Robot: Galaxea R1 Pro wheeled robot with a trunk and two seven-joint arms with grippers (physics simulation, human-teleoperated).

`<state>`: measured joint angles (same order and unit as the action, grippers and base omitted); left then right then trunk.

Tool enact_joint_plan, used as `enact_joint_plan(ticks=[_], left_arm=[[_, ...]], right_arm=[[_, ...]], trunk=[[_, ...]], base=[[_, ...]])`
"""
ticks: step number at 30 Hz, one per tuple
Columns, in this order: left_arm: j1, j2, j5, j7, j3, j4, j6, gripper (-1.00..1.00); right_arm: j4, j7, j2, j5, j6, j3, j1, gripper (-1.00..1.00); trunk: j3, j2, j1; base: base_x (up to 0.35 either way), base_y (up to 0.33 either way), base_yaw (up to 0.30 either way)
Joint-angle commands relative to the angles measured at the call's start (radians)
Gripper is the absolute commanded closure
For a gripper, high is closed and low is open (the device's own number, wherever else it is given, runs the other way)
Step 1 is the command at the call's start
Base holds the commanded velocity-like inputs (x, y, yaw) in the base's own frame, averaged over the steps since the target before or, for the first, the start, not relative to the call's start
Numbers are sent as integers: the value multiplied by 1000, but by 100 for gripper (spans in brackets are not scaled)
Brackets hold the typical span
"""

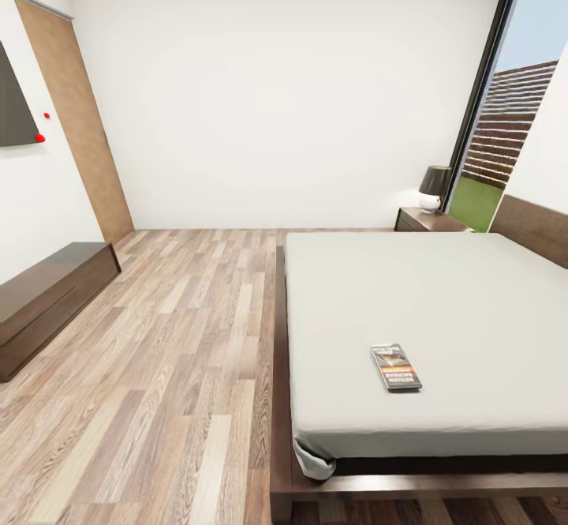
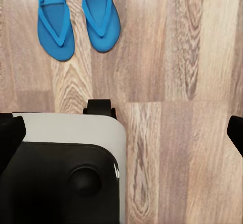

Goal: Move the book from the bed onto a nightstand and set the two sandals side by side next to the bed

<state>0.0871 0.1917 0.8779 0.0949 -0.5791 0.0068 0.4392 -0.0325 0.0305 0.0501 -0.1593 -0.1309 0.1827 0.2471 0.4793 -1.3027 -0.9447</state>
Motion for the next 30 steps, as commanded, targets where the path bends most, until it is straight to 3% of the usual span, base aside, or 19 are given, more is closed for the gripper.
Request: enact_joint_plan(ticks=[1,9,13,24,30], left_arm=[[1,0,0,6,-8,1,2,-100],[2,-16,0,6,-103,1,-5,-100],[2,-17,0,5,-125,1,-12,-100],[3,-28,-3,5,-146,0,-25,-100],[3,-39,-32,5,-154,1,-28,-100]], right_arm=[[-3,0,0,-10,-6,9,1,-100],[-2,-1,-8,-13,-7,8,1,-100],[0,-2,-14,-13,-7,7,1,-100],[-1,-4,-33,-13,-7,6,1,-100],[6,-7,-41,-14,-7,7,1,-100]], trunk=[[-2,7,4],[-27,63,35],[-40,91,50],[-74,168,92],[-93,210,115]], base=[[0,0,0],[0,0,0],[0,0,0],[0,0,0],[0,0,0]])
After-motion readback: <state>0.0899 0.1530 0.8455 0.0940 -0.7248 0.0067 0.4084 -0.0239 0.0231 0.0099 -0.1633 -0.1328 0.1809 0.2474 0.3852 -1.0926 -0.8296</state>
